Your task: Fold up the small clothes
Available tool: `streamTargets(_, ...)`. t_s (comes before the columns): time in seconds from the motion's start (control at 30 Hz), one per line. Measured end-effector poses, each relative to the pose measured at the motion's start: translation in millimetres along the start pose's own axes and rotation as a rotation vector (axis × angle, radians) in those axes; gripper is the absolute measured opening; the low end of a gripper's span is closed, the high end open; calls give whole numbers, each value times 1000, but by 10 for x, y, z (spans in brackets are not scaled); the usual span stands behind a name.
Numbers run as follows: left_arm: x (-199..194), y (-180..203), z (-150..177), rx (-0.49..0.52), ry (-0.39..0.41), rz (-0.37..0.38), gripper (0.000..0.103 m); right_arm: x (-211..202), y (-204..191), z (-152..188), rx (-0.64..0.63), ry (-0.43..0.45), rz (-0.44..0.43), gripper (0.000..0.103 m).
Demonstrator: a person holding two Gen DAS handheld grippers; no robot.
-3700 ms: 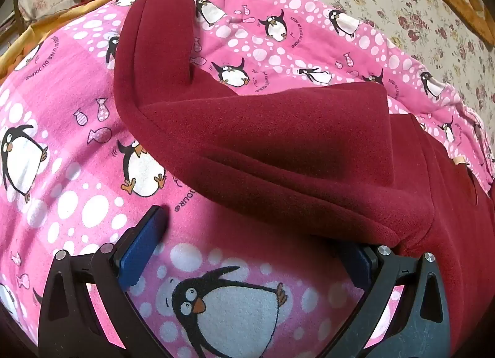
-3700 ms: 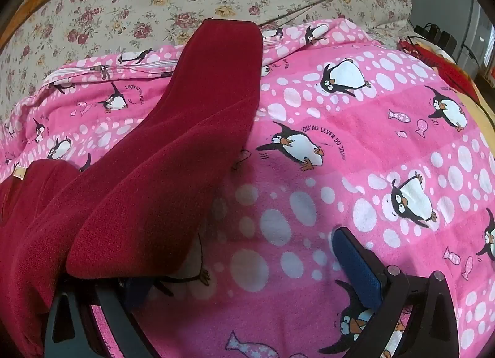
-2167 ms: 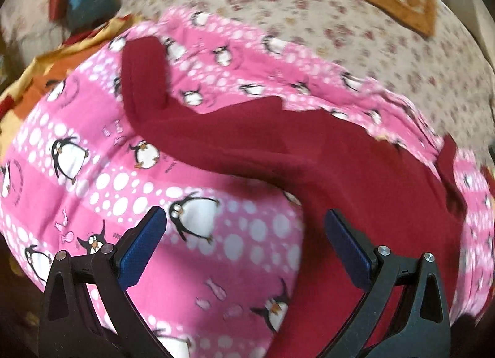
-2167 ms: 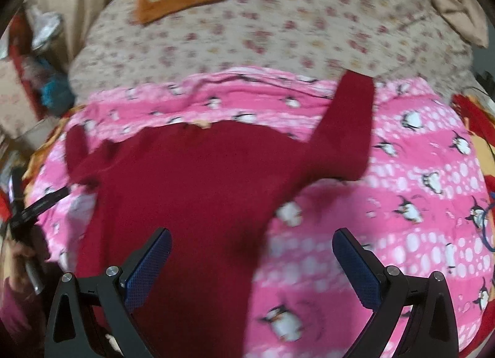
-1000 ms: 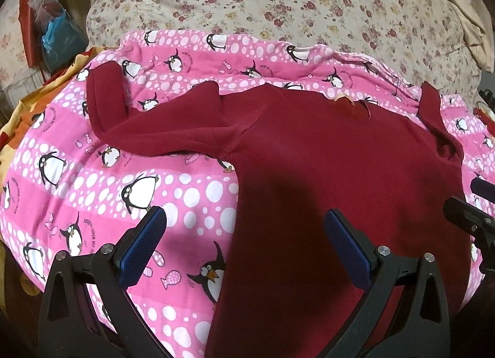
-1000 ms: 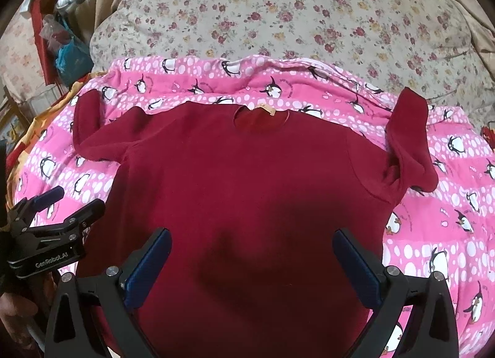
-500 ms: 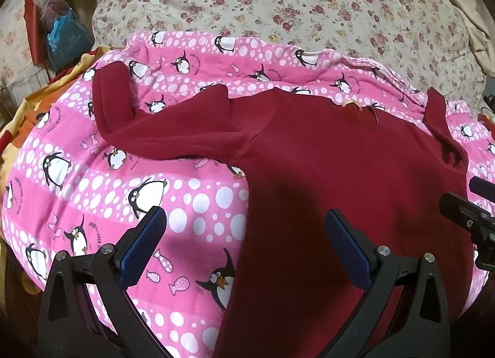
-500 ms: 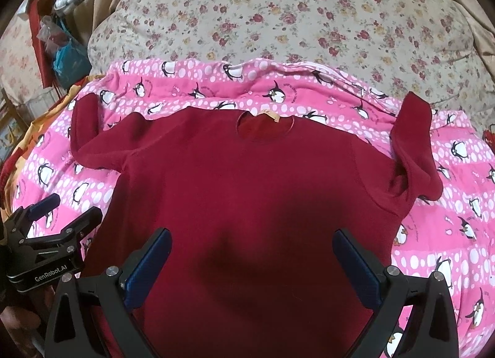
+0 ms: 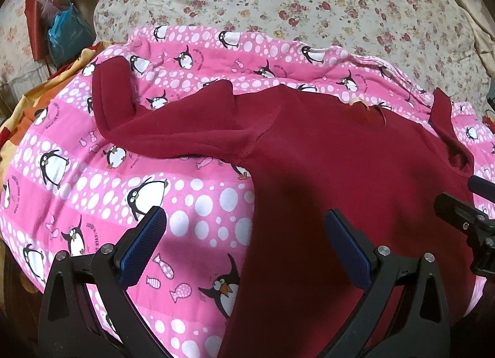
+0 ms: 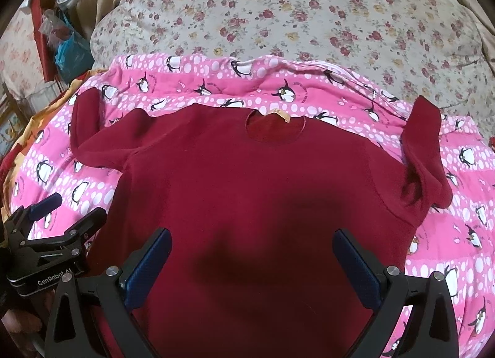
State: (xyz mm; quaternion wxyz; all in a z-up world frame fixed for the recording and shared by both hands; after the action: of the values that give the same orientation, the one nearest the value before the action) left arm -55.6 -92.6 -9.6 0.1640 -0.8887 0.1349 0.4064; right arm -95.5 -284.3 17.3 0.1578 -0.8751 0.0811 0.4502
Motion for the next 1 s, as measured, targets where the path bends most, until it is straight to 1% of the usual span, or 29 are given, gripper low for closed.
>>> streamTargets(0.5, 104, -115, 0, -26, -17, -2, 102, 175, -131, -27, -9, -24, 5, 103)
streamTargets(0.67, 111, -154, 1, -35, -19, -4, 102, 202, -184, -47, -15, -20, 5, 103)
streamTargets(1.0, 105, -331, -40, -59, -20, -31, 102, 250, -250, -33, -19, -28, -2, 103)
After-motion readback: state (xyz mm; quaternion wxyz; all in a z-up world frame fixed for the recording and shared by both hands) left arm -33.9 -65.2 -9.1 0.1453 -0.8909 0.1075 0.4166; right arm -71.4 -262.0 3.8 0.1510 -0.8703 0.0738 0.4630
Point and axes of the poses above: each gripper's, at about its wrist camera, not at the fingertips, and x roughly the way its jaws point, y to its right, z to its underside, the point moved 10 cm from there along x, roughly the way its jaws point, and after that the axes turned 15 degrees about x, right-handed, at the moved point
